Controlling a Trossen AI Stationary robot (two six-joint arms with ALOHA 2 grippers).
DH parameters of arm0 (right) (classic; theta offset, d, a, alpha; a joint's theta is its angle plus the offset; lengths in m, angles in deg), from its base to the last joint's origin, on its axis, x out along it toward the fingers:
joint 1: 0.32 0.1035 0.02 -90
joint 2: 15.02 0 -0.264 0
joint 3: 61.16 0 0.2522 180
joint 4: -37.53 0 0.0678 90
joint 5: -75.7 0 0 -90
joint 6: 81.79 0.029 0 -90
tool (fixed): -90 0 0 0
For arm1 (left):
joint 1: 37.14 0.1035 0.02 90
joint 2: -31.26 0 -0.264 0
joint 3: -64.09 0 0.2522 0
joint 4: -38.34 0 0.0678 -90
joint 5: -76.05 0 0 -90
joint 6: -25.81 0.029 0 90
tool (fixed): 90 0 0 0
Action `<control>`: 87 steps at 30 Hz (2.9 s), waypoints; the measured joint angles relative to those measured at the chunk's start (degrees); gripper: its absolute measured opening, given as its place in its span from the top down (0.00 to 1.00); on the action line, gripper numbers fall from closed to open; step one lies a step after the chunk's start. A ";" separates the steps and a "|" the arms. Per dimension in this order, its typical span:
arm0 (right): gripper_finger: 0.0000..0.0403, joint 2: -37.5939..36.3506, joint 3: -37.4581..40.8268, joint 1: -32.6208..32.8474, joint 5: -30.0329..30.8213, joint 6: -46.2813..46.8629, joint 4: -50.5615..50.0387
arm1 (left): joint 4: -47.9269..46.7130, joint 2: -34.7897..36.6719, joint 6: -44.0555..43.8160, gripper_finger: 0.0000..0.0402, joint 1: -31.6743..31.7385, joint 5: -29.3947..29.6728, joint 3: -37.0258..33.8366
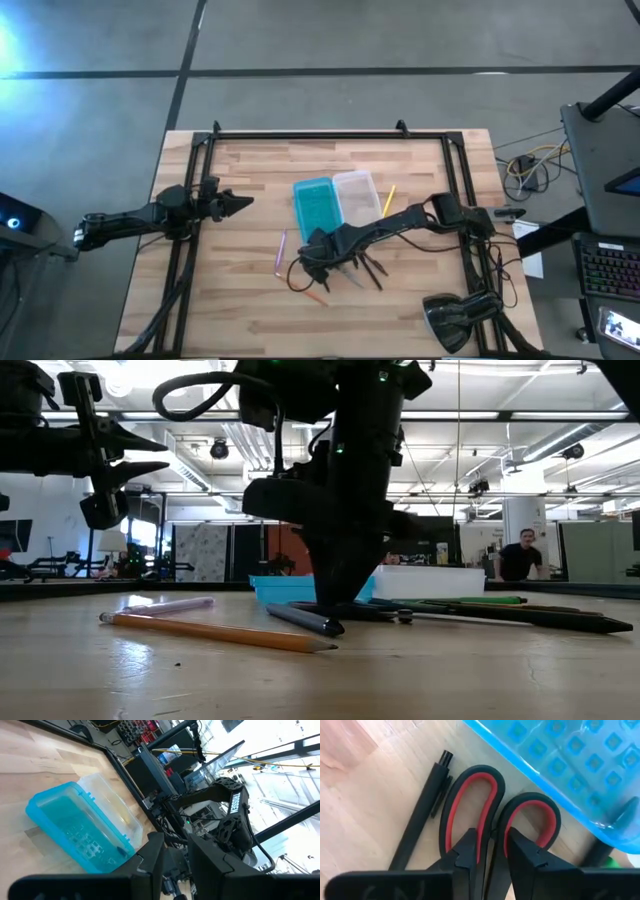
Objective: Pick & place school supplies into a supply box
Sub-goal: Put the black scissor into the blue supply box, then put the purple pen into the blue supply box
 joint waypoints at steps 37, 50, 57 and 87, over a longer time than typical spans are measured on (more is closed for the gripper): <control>0.76 -29.21 24.36 -21.49 7.91 4.23 -1.07 | 0.57 0.00 -8.02 0.82 0.00 -0.56 0.02; 0.80 -28.03 25.27 -26.54 8.19 -10.79 10.35 | -0.09 -0.07 -8.44 0.82 0.00 0.89 0.02; 0.75 -25.07 25.33 -25.88 7.99 -22.68 14.01 | 0.04 -0.07 -8.89 0.82 0.00 2.00 0.02; 0.50 -29.54 27.04 -21.55 11.02 -32.92 16.60 | -15.31 -3.60 -12.18 0.83 -0.43 1.42 5.12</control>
